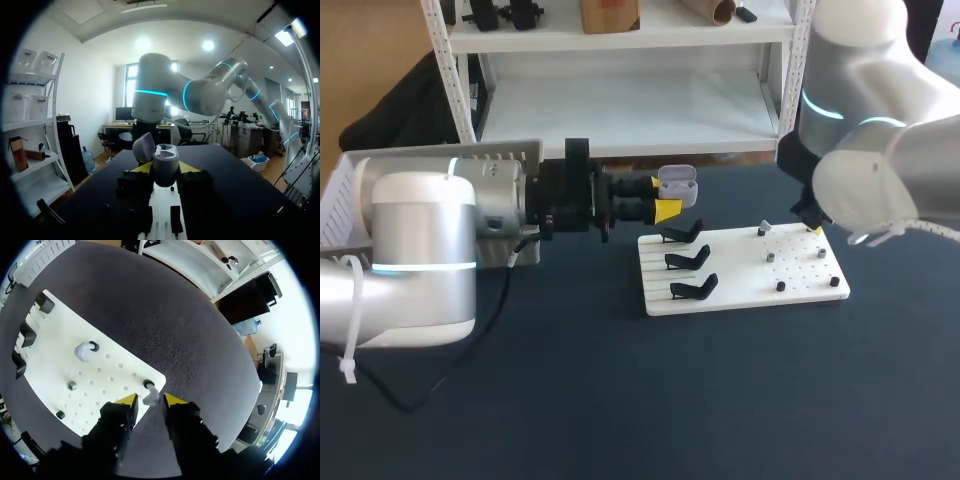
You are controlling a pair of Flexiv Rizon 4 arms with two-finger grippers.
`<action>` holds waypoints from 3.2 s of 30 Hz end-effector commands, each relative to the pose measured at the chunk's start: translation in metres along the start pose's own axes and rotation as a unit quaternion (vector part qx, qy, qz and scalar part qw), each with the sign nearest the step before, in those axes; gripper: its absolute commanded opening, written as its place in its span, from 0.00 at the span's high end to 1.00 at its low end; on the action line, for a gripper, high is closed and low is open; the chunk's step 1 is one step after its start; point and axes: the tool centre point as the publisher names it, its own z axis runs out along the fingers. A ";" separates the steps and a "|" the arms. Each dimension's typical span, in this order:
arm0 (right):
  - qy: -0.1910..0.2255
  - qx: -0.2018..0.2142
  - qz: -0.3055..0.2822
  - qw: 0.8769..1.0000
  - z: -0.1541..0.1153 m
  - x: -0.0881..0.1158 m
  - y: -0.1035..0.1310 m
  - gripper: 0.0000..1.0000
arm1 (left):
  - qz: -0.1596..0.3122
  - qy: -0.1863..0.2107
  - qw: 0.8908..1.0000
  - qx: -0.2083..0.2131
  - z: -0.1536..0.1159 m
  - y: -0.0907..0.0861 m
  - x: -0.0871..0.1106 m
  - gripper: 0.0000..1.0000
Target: Pick up each earbud case from the left stands, insert the matching earbuds, close the lid, and place the case in the box.
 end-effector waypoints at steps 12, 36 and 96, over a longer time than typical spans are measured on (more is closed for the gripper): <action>0.007 0.001 0.001 1.000 0.002 0.000 0.001 1.00 | 0.001 -0.002 1.000 -0.003 0.000 -0.001 0.001 1.00; 0.001 0.052 0.176 0.983 -0.118 0.016 0.043 1.00 | 0.001 -0.002 1.000 -0.003 0.000 -0.001 0.001 1.00; 0.078 0.099 0.558 0.820 -0.268 0.000 0.175 1.00 | 0.001 -0.002 1.000 -0.003 0.000 -0.001 0.001 1.00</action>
